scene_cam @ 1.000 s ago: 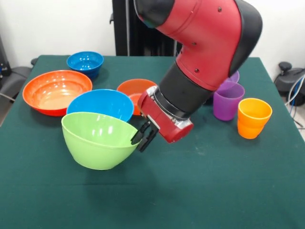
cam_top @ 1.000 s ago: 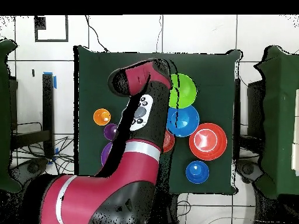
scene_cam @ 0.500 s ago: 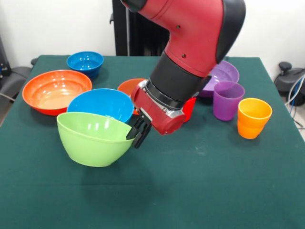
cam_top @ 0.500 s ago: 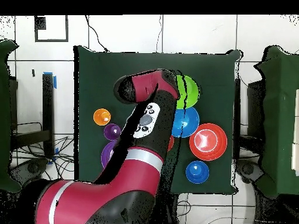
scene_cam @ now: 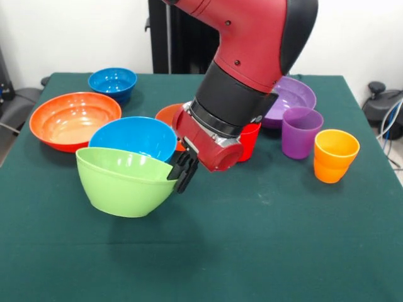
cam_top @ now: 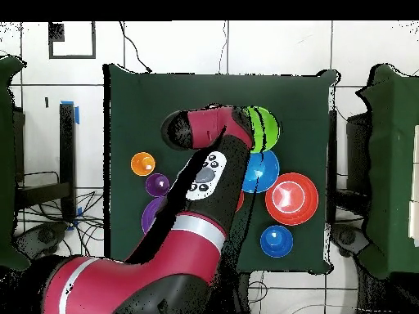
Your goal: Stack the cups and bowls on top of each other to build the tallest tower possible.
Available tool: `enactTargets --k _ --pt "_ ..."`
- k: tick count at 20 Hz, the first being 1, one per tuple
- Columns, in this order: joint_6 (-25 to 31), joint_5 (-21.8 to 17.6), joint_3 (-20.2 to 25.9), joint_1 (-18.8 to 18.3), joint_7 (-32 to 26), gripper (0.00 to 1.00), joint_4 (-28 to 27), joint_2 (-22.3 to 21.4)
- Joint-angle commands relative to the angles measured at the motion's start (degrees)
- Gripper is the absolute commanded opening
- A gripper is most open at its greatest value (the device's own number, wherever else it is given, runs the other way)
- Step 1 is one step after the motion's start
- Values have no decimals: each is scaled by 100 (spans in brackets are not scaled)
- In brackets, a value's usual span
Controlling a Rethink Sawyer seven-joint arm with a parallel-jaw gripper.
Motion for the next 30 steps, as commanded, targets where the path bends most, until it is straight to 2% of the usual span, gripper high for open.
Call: enactTargets --k 1,12,15,22,25,30 --pt "-268 536 256 108 1389 0 739 180" --pt "-489 941 226 93 989 0 873 193" --pt "-299 971 256 22 731 0 709 207" --pt "123 1185 222 -42 599 0 267 376" --pt "-95 1015 503 -185 68 0 422 276" --pt "-233 481 566 -192 -734 0 407 304"
